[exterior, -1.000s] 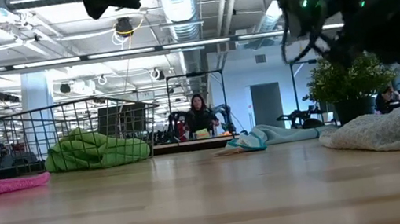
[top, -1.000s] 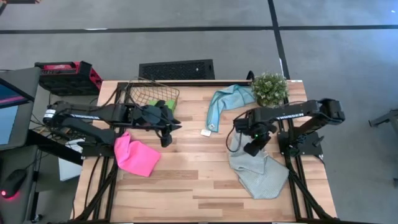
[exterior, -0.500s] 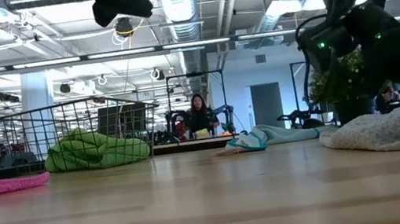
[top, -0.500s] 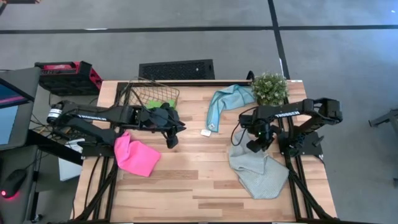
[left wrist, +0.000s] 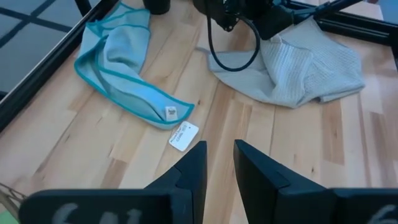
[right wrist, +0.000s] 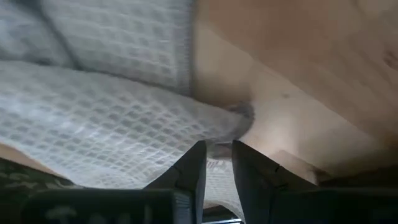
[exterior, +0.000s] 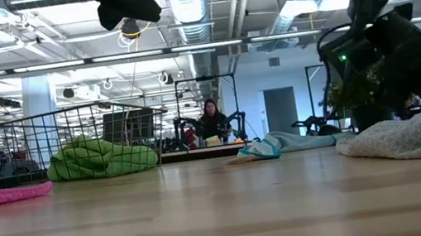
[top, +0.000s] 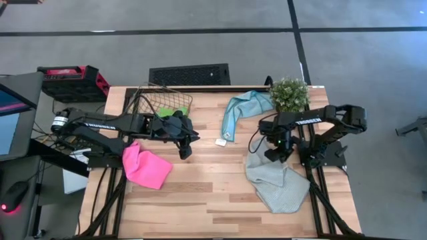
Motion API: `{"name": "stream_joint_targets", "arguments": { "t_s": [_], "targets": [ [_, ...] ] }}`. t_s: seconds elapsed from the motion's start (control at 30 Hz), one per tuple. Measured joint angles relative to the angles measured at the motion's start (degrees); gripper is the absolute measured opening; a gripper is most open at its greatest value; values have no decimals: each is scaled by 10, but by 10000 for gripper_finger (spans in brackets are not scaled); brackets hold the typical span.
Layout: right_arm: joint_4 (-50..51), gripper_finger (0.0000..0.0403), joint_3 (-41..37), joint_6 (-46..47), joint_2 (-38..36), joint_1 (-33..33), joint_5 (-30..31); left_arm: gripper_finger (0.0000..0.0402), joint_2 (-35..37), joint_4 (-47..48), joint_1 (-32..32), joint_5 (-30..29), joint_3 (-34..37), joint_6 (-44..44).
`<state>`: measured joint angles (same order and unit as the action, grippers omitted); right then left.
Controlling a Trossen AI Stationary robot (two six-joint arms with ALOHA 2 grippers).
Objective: Fold microfiber towels
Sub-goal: Fold the gray microfiber cloth
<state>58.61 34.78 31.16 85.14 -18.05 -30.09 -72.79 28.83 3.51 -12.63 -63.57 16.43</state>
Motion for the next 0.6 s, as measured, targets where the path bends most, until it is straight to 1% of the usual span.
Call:
{"name": "stream_joint_targets", "arguments": {
  "t_s": [0.13, 0.37, 0.6],
  "targets": [
    [-6, 100, -1, 3, 0, -5, 6, 71, 0, 0, 0, 0, 0, -1],
    [-5, 100, 10, 23, 0, 4, 16, 71, 0, 0, 0, 0, 0, -2],
    [-27, 100, -9, 15, 0, 2, 12, 71, 0, 0, 0, 0, 0, 6]
  ]
}}
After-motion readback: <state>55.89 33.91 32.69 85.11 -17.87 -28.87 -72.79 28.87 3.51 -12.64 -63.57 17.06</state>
